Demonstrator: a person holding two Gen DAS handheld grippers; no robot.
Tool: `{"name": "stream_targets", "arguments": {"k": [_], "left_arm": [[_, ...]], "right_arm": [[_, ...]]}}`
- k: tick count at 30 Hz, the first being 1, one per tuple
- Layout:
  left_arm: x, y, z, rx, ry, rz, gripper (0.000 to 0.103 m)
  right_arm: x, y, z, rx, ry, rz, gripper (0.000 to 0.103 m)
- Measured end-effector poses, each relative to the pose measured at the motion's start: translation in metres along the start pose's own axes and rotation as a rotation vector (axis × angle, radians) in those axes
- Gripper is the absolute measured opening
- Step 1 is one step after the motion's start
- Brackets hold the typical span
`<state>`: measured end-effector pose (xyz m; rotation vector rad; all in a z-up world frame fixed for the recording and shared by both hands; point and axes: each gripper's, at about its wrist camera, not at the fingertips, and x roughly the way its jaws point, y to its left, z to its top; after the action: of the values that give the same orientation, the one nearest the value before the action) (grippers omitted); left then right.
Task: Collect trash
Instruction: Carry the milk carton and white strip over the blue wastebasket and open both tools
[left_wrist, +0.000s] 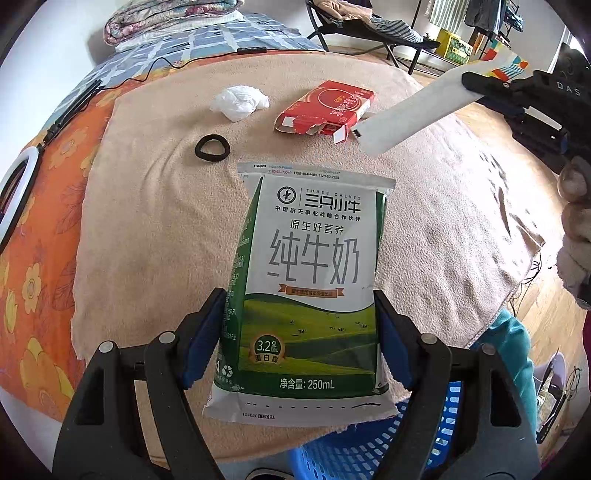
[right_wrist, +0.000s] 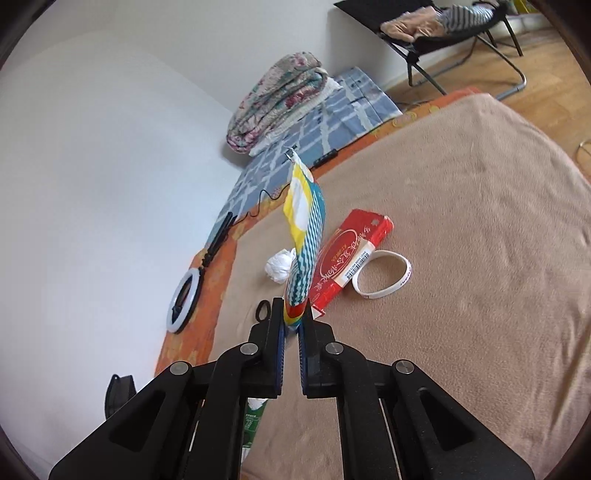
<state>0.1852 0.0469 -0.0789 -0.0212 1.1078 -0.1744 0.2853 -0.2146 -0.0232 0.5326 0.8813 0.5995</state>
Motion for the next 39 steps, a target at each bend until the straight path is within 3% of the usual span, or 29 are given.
{"name": "stream_targets", "arguments": {"k": [7,18,30,39], "left_arm": [[-0.037,-0.009,-0.028,-0.021,-0.034,-0.028,0.078],[-0.073,-0.036,-0.087,-0.007,-0.036,-0.066,0.078],[-0.049,-0.063,-0.151,0.019,0.1,-0.121,0.078],[-0.024,-0.067,-0.166,0.03,0.182,-0.116,0.079]], "right_arm": [[-0.043,0.034,-0.028,-0.151,0.031,-0.007,0.005],[-0.084,0.053,-0.114,-0.354,0.151,-0.057,0.005],[-0.088,0.048,-0.192,-0.47,0.258,-0.137,0.005],[-0.077,0.04,-0.222,-0.495,0.312,-0.197,0.005]]}}
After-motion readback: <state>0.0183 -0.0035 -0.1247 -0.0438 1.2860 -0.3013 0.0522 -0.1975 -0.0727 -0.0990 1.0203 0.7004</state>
